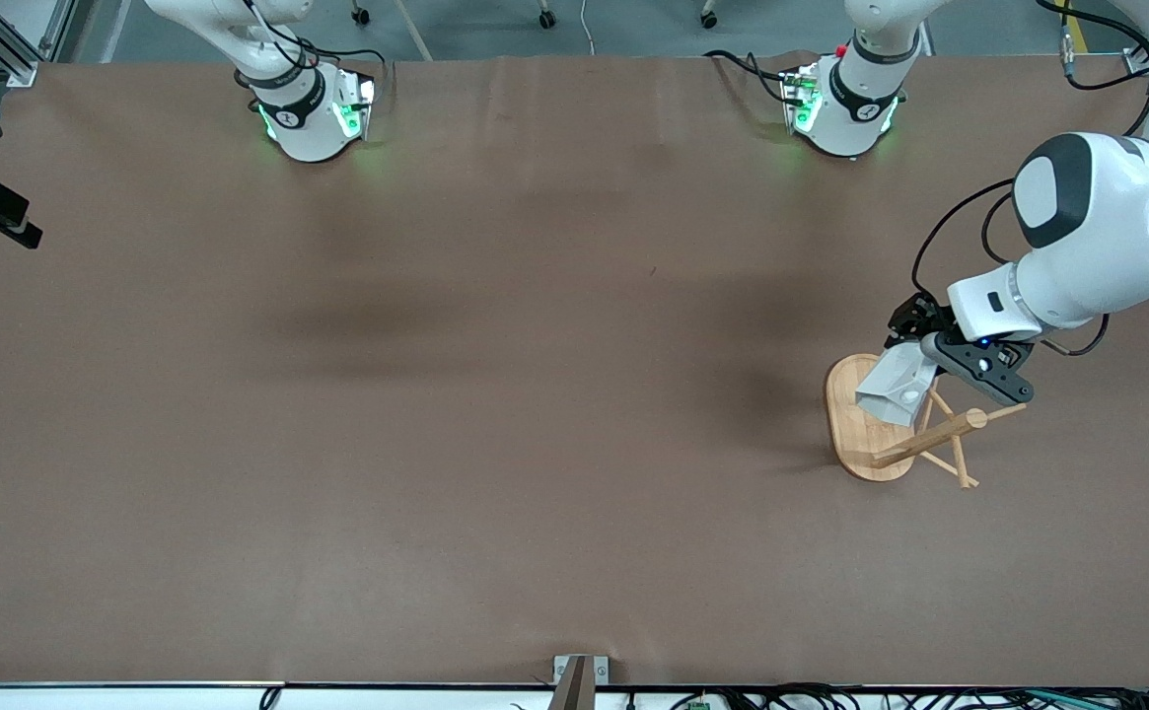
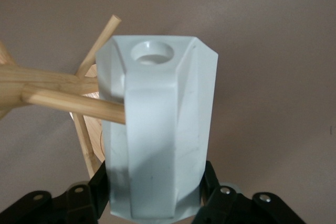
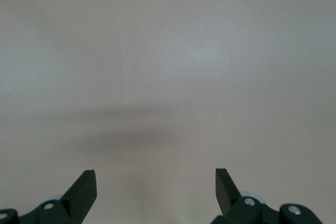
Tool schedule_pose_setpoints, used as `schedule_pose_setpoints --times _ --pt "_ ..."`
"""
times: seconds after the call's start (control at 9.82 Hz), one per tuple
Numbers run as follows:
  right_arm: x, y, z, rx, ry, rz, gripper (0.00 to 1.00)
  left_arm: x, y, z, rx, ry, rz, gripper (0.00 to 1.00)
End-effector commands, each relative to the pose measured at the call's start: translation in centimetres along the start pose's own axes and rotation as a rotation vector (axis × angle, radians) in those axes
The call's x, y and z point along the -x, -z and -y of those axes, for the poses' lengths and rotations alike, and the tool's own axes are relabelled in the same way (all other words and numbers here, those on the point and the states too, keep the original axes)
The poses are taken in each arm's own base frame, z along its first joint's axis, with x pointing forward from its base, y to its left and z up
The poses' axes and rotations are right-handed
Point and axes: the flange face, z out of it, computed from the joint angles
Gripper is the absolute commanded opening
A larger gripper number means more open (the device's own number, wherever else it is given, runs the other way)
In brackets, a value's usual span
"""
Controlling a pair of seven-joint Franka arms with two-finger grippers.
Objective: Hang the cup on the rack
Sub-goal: 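Lower the cup with the left gripper, threading its handle onto a rack peg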
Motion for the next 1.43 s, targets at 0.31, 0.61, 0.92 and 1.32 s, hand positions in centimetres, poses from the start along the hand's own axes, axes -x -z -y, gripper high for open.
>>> schedule_pose_setpoints --times 0.31,0.61,0.92,1.32 --pt "0.3 0.1 0.7 0.014 0.007 0.003 1.00 -0.9 -1.3 2.5 0.050 -0.018 -0.020 0.21" --pt "0.2 0.0 0.8 0.014 0.007 0.001 1.00 -1.0 -1.5 2.7 0.055 -0.014 -0.022 1.00" --pt "0.1 -0.2 0.7 0.012 0.004 0.006 1.00 -1.1 -1.0 2.5 0.047 -0.003 -0.025 1.00" --pt "0.1 -0.2 0.7 0.012 0.004 0.004 1.00 -1.7 4.1 0.8 0.020 0.140 -0.012 1.00"
